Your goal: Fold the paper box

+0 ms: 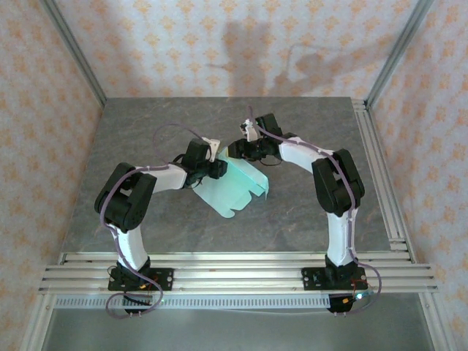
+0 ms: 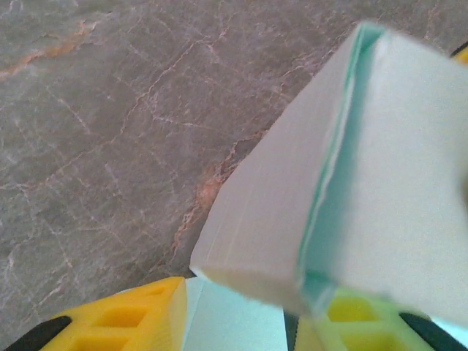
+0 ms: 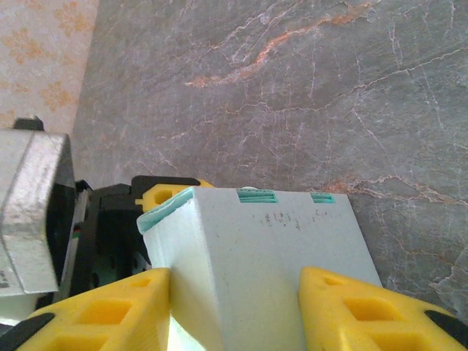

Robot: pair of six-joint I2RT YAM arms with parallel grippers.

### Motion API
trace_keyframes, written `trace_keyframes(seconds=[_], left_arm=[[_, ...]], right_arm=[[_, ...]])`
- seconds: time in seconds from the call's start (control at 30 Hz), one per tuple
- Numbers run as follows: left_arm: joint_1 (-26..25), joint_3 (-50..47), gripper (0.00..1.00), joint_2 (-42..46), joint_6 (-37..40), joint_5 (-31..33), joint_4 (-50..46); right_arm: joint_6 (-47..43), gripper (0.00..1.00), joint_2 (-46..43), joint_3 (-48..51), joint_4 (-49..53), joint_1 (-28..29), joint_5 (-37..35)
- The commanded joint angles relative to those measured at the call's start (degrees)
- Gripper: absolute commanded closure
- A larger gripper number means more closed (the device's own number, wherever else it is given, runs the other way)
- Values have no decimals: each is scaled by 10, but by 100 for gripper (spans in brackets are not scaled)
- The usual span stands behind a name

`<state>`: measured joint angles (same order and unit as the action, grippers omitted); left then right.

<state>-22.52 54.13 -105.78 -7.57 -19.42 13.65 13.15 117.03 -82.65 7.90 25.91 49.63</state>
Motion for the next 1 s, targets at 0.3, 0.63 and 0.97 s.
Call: trace_keyframes(seconds=[0.3,0.63,0.97], left_arm=[[8,-59,59,20,2,-9,159],[9,-8,62,-6,-5,-21,135],[9,30,71,-30,-23,-53,118]], right_arm=[[63,53,1,24,-27,-15,6],[69,53,6,18,-27,-14,27],[78,53,18,15,-26,-15,41]])
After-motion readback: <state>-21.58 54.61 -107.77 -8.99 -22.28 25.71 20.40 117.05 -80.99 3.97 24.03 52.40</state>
